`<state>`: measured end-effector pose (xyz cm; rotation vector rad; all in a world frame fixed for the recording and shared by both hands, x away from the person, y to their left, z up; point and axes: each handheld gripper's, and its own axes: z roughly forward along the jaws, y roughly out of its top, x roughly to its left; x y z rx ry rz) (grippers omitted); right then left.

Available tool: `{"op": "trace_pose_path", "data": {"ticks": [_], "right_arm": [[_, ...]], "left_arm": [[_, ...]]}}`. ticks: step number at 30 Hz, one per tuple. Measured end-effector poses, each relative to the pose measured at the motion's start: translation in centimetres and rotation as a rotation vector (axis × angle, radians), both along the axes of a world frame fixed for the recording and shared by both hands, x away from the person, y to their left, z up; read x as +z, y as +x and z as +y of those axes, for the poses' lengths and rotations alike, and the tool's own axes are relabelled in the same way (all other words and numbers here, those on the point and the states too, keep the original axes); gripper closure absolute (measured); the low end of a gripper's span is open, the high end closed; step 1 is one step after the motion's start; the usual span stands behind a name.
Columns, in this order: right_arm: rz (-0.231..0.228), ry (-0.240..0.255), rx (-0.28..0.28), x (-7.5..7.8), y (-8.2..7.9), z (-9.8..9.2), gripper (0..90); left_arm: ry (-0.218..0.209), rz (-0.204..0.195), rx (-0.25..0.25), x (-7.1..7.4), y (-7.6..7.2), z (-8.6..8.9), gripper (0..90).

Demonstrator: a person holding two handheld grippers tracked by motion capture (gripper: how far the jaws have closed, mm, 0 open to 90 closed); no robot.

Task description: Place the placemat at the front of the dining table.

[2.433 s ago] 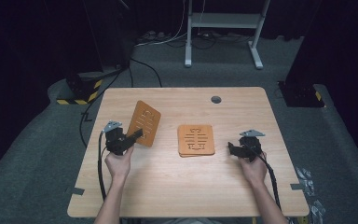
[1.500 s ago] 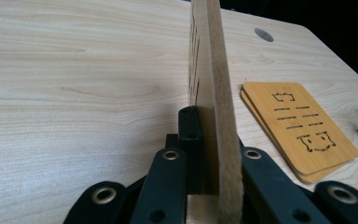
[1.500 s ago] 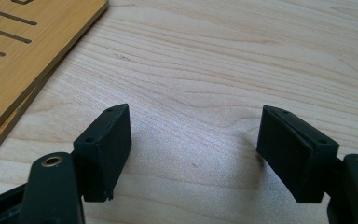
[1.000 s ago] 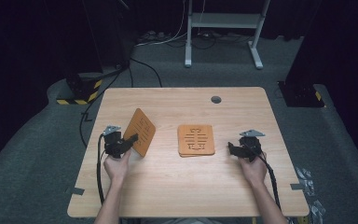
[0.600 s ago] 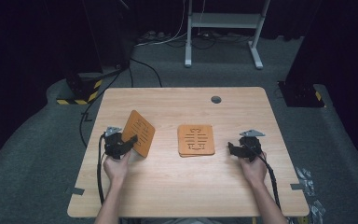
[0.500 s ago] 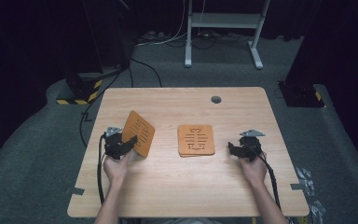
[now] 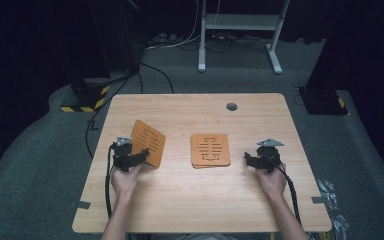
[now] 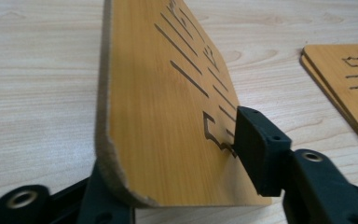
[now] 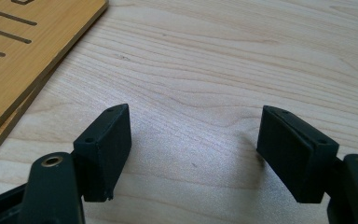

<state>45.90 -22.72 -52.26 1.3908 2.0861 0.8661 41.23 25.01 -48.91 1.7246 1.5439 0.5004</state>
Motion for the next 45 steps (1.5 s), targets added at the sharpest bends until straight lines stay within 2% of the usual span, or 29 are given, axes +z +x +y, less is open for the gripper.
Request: {"op": "trace_pose_path", "data": {"ticks": [4,5,8,11,14,18,22,24,25,28,29,30,35,41,42,43,45], "right_arm": [[-0.002,-0.001,-0.001,0.0,0.0,0.0,25.8],[0.014,0.003,0.005,0.1,0.0,-0.1,25.8],[0.018,0.008,0.004,0.1,0.0,-0.1,25.8],[0.019,0.009,0.005,0.1,0.0,-0.1,25.8],[0.019,0.009,0.005,0.1,0.0,-0.1,25.8],[0.020,0.011,0.003,0.1,0.0,-0.1,25.8],[0.022,0.013,0.002,0.1,0.0,-0.1,25.8],[0.022,0.013,0.002,0.1,0.0,-0.1,25.8],[0.022,0.014,0.002,0.1,0.0,0.0,25.8],[0.022,0.014,0.002,0.1,0.0,0.0,25.8],[0.022,0.013,0.003,0.1,0.0,-0.1,25.8],[0.021,0.011,0.004,0.1,0.0,-0.1,25.8],[0.022,0.013,0.002,0.1,0.0,0.0,25.8],[0.020,0.011,0.002,0.1,-0.1,0.0,25.8],[0.020,0.010,0.002,0.1,0.0,0.0,25.8],[0.018,0.008,0.004,0.1,0.0,-0.1,25.8],[0.020,0.011,0.001,0.1,-0.1,0.0,25.8]], "left_arm": [[0.003,0.011,0.009,-0.4,0.0,0.0,47.3],[-0.003,0.012,0.014,-0.5,0.0,0.1,44.3],[-0.002,0.017,0.017,-0.8,0.1,0.2,40.3],[0.014,0.025,0.022,-0.9,0.2,0.2,33.5],[0.066,0.044,0.036,-1.3,0.2,0.1,25.4],[0.066,0.054,0.051,-1.8,0.2,0.2,19.7],[0.085,0.073,0.071,-2.2,0.2,0.2,15.0],[0.077,0.074,0.054,-2.3,0.1,0.3,14.1],[0.073,0.073,0.043,-2.3,0.0,0.4,8.0],[0.036,0.056,0.031,-2.3,-0.2,0.8,2.8],[0.036,0.056,0.031,-2.3,-0.2,0.8,2.2],[0.016,0.038,0.033,-2.4,-0.5,1.1,2.0],[0.018,0.032,0.050,-2.8,-1.4,1.8,5.2],[0.023,0.019,0.100,-3.2,-2.7,3.2,12.0],[0.027,0.005,0.129,-3.3,-3.0,3.8,13.3],[0.034,0.008,0.145,-3.4,-3.1,4.0,14.5],[0.031,0.007,0.158,-3.5,-3.2,4.3,14.9]]}}
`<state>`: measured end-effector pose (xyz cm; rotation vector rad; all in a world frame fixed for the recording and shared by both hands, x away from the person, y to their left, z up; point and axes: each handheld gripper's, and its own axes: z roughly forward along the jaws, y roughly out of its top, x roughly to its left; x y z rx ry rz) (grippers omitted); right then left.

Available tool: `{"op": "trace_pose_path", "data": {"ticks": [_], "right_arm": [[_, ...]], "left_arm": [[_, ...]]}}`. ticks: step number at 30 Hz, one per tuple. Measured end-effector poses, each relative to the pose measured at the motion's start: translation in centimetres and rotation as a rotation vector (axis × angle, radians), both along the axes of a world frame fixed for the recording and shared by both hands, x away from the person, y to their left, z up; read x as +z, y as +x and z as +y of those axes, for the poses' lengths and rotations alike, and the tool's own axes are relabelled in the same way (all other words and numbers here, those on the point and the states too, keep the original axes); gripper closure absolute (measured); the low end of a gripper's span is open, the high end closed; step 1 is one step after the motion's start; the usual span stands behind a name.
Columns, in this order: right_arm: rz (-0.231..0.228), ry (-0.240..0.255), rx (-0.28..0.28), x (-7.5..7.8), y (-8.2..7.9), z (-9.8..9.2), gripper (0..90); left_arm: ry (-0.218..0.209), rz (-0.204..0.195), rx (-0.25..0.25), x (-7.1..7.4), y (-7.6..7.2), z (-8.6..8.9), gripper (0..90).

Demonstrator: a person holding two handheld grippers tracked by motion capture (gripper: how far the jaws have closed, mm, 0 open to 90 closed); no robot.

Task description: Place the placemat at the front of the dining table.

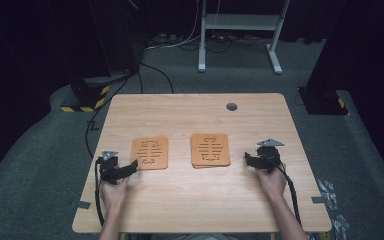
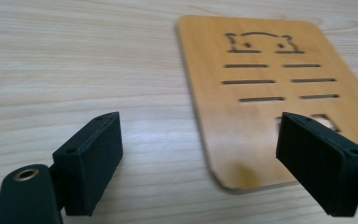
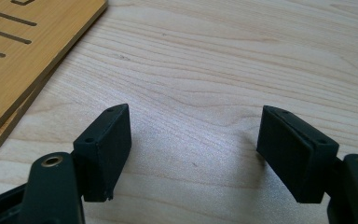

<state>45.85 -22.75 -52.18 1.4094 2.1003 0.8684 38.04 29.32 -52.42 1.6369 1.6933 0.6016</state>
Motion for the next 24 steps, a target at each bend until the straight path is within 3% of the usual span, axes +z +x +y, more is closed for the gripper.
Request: {"op": "trace_pose_path", "data": {"ticks": [6,7,10,14,16,24], "right_arm": [[0.000,0.000,0.000,0.00,0.00,-0.01,25.8],[-0.001,-0.003,0.002,0.00,0.01,-0.03,25.8],[-0.002,-0.003,0.001,0.00,0.01,-0.02,25.8],[-0.001,-0.002,0.001,0.00,0.00,-0.03,25.8],[-0.001,-0.001,0.001,0.00,0.00,-0.03,25.8],[0.000,-0.001,0.002,0.00,0.01,-0.04,25.8]], "left_arm": [[0.041,0.002,0.050,-0.27,0.01,0.66,19.4],[0.072,0.003,0.064,-0.35,0.12,0.71,20.1],[0.102,0.006,0.075,-0.38,0.26,0.74,20.9],[0.112,0.008,0.080,-0.40,0.55,0.94,21.9],[0.162,0.020,0.084,-0.41,0.75,0.59,24.3],[0.162,0.020,0.084,-0.42,0.75,0.59,24.3]]}}
